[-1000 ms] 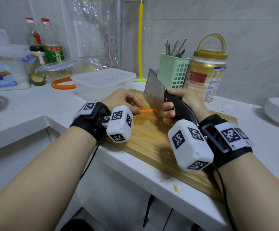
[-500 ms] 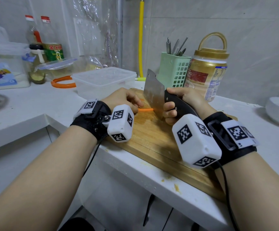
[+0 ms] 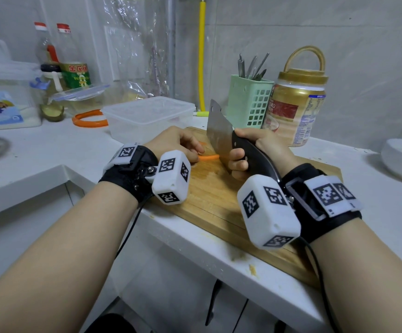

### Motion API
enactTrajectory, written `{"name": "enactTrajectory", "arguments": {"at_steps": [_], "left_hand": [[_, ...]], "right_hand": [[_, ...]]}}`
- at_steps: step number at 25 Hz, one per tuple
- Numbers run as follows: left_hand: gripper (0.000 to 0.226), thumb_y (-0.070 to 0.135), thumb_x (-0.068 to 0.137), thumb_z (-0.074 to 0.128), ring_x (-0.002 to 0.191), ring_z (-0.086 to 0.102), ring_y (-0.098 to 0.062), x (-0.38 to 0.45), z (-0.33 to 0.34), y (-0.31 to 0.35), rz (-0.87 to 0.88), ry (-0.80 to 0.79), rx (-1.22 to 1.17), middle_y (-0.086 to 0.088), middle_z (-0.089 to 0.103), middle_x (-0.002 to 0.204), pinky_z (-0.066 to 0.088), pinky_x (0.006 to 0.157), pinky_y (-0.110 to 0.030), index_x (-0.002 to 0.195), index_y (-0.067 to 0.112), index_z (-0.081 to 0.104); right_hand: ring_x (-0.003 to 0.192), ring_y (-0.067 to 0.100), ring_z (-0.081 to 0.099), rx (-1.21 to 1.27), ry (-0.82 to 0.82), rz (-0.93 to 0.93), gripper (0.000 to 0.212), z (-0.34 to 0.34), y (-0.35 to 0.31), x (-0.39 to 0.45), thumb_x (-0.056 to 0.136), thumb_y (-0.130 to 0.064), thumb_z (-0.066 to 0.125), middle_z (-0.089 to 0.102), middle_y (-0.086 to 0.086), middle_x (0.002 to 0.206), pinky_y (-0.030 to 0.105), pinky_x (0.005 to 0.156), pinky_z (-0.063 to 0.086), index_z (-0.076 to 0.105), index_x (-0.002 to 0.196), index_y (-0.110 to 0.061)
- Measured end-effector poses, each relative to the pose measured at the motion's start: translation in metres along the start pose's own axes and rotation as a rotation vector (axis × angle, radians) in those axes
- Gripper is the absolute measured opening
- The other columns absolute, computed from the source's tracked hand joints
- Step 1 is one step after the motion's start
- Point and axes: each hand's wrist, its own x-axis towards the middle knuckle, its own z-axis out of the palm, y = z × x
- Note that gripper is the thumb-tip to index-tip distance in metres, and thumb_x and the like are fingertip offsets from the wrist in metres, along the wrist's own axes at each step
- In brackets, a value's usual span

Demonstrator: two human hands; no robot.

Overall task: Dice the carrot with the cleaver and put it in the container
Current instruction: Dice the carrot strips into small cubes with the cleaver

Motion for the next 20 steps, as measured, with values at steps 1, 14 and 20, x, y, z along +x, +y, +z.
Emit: {"name": "enactTrajectory", "arguments": {"at_steps": [1,14,20], "left_hand": [[0.017,-0.009,0.078,0.072,0.055,0.059,0.002,0.0003,0.0003,0.0,0.011,0.001,0.002,0.002,0.063,0.065,0.047,0.059,-0.011,0.093,0.0,0.071],[0.02,-0.005,0.076,0.076,0.064,0.063,-0.003,0.0042,-0.0006,-0.006,0.036,-0.012,-0.032,-0.008,0.067,0.081,0.053,0.067,-0.015,0.092,0.005,0.07],[0.021,-0.006,0.076,0.076,0.061,0.062,0.0,0.0041,0.0012,-0.0059,0.035,0.002,-0.037,-0.003,0.066,0.079,0.052,0.065,-0.013,0.093,0.004,0.07]], "right_hand": [[0.034,0.014,0.036,0.015,-0.008,0.001,0.024,-0.0015,-0.0006,-0.001,0.099,-0.032,0.039,0.04,0.0,0.047,0.018,0.042,0.027,0.035,0.081,-0.015],[0.035,0.012,0.035,0.099,-0.046,-0.043,0.032,-0.001,-0.0007,-0.0069,0.099,-0.035,0.035,0.039,-0.001,0.046,0.024,0.048,0.023,0.039,0.075,-0.014],[0.033,0.013,0.035,0.076,-0.066,-0.002,0.032,0.002,0.0009,-0.0058,0.099,-0.035,0.036,0.039,-0.001,0.046,0.018,0.044,0.025,0.038,0.075,-0.014]]}}
